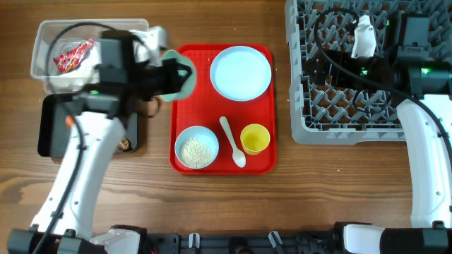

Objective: Sort waste into correct bins and load items into the dishwasher rack

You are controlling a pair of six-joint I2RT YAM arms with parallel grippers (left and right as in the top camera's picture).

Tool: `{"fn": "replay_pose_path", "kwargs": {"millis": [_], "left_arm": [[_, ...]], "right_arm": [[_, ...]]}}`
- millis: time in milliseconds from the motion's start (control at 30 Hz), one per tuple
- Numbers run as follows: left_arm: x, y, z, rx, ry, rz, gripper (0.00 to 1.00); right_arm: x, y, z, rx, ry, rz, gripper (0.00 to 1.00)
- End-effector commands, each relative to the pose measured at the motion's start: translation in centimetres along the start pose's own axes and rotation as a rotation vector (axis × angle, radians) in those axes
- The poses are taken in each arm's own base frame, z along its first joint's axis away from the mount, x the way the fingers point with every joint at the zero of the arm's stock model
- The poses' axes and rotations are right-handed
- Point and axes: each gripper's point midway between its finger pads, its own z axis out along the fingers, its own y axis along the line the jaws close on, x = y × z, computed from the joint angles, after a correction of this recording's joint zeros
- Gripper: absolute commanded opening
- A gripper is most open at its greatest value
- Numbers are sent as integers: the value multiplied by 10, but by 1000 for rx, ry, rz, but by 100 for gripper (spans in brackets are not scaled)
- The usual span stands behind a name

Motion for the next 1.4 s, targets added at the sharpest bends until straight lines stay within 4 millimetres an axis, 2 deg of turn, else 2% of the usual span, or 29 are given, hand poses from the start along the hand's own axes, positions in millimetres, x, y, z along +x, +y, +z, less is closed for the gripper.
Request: {"fn": "replay_pose_path", "kwargs": {"millis": [0,100,233,367,533,767,1100,1233,1367], "left_arm": [[0,-1,24,-145,-37,55,4],[7,-18,46,-149,-40,127,4],[14,-30,66,-172,-47,176,4],[23,-26,82,-246,-45,208,4],[34,-26,93,-257,-16,220,4],[41,-30,90,-251,29,215,4],[3,-60,68,-231,-41,224,4],[-7,-62,65,-241,-76,226,4],[-12,-60,71,-253,-96,224,4]], "right_arm": [[-7,2,-2,1,-21,-1,100],[-7,1,-2,1,-20,0,100],[-6,1,-2,1,-17,3,100],[-7,1,-2,1,-19,8,100],[-8,2,-2,1,-24,5,100],[-8,2,-2,0,-23,6,100],[-6,1,-2,1,-15,13,100],[-3,1,-2,2,-6,17,100],[-3,1,-2,2,-4,18,100]]}}
